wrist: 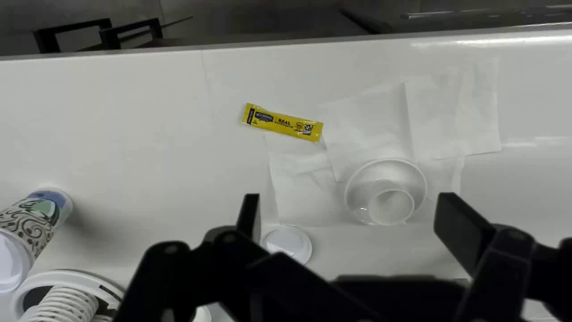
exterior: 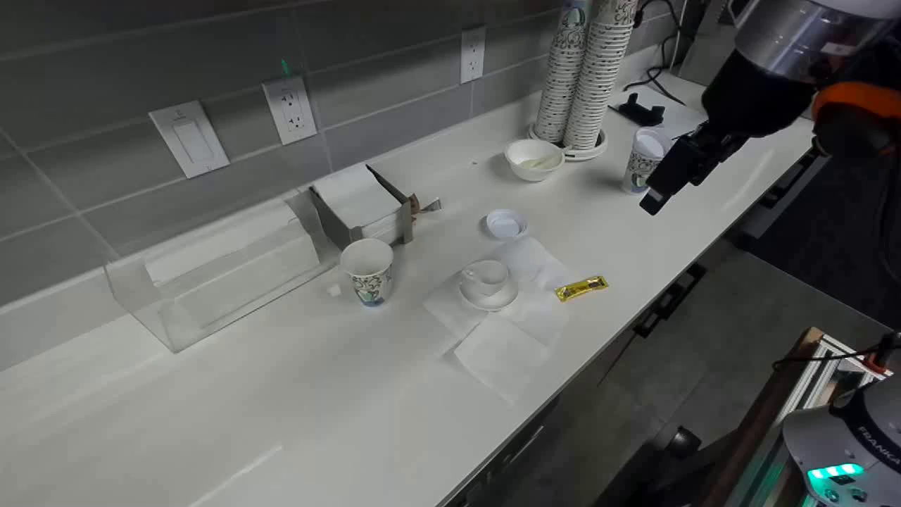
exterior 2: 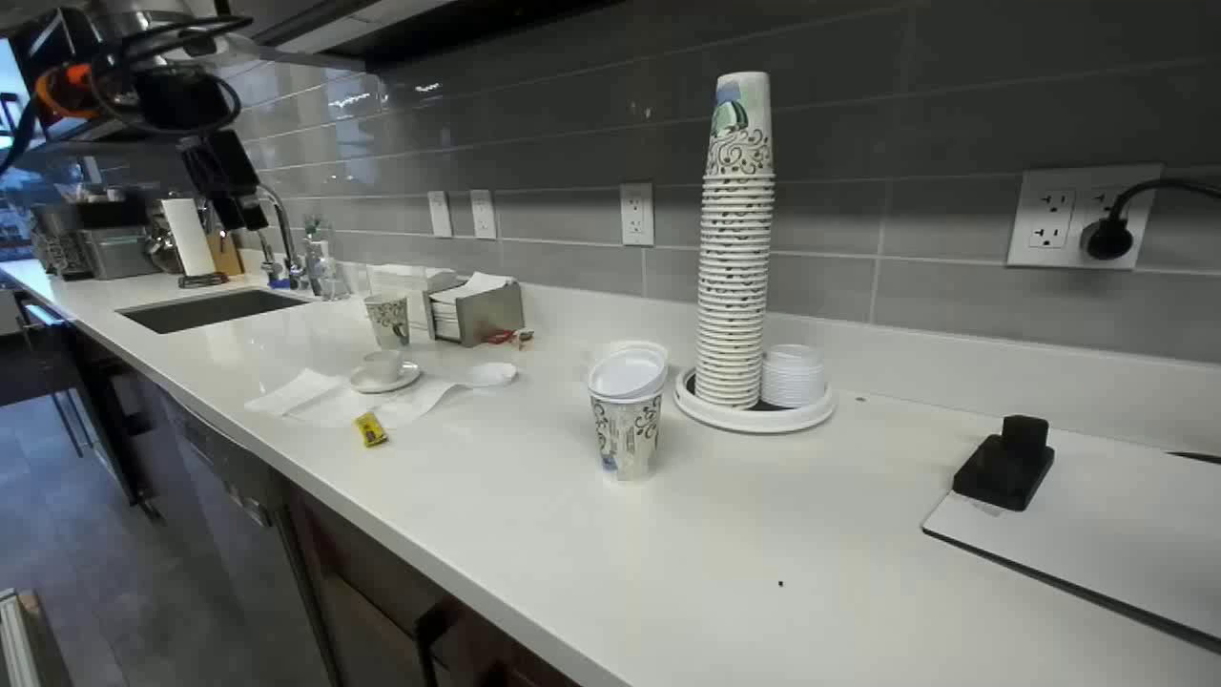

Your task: Pick up the white paper cup and move it to the right of the kitchen counter

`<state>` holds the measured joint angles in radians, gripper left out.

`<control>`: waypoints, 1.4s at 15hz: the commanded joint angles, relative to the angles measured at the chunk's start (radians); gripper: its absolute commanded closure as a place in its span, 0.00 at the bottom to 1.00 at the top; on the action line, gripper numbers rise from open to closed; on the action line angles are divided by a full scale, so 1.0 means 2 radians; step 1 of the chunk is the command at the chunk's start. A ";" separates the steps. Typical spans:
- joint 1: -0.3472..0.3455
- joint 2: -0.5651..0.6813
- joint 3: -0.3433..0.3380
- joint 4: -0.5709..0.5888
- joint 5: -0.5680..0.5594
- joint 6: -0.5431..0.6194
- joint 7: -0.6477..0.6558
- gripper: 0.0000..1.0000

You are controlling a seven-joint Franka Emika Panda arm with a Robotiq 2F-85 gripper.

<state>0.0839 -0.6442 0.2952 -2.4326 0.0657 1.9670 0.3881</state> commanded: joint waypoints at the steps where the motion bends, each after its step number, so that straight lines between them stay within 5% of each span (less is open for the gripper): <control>1: 0.005 0.001 -0.004 0.001 -0.003 -0.001 0.002 0.00; 10: -0.010 0.216 0.017 0.118 -0.004 0.184 -0.043 0.00; 17: 0.053 0.427 0.004 0.314 0.021 0.117 -0.097 0.00; 18: 0.052 0.363 -0.007 0.241 0.004 0.149 -0.065 0.00; 21: 0.066 0.421 -0.008 0.293 0.010 0.136 -0.083 0.00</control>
<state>0.1818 0.1983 0.3151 -1.8504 0.0767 2.2433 0.2266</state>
